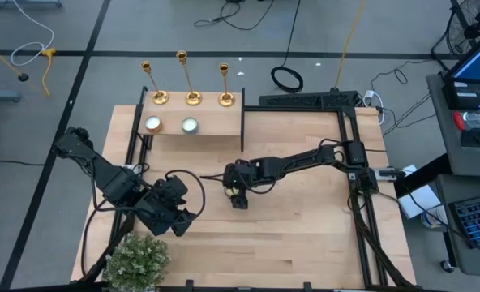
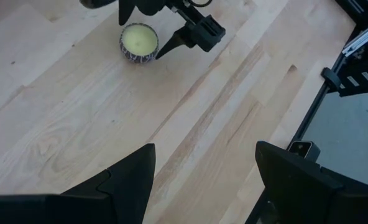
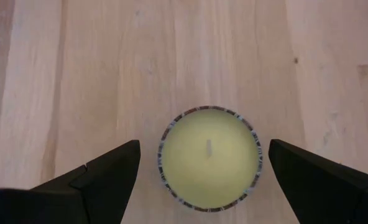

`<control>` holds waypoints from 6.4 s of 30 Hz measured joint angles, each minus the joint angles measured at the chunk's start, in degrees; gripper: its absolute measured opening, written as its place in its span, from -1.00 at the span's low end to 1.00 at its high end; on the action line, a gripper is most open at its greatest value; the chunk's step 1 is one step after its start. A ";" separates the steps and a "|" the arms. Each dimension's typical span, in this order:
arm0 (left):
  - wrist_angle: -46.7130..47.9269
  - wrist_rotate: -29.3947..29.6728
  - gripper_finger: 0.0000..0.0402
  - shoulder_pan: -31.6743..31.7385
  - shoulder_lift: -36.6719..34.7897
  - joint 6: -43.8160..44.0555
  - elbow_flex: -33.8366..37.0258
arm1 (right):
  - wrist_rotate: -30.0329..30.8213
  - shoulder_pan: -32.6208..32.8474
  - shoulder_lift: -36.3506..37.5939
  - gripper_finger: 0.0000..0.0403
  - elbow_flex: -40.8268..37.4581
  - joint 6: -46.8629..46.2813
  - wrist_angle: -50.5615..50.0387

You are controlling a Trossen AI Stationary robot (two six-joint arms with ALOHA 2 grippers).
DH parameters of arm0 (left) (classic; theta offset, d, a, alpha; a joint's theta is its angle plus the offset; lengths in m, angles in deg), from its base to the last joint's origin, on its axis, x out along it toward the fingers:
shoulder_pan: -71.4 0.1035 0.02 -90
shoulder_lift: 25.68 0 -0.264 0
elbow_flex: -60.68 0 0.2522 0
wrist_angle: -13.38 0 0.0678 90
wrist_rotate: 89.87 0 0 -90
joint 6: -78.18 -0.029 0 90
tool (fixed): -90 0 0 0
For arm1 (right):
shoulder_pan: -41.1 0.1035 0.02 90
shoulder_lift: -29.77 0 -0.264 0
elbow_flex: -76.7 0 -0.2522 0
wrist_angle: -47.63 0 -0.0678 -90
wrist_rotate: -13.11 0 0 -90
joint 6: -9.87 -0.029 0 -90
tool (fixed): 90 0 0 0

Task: Pick & Place candle stick holders
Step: Put the white scented candle on the shelf

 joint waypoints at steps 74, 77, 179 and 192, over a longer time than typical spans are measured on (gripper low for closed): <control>0.02 0.00 0.42 -0.33 -0.02 -0.61 0.02 | 0.61 -19.79 7.69 0.46 21.82 -2.33 -16.48; 0.02 -0.02 0.42 -0.33 -0.02 -0.63 0.02 | 0.26 -21.32 7.64 0.46 21.84 -2.24 -17.31; -2.47 1.09 0.42 -1.34 0.00 1.05 0.02 | 0.74 -22.03 0.34 0.70 21.81 2.24 -15.07; -2.54 1.51 0.42 -1.34 0.00 1.42 0.02 | 0.72 -22.05 2.20 0.77 21.71 2.05 -10.65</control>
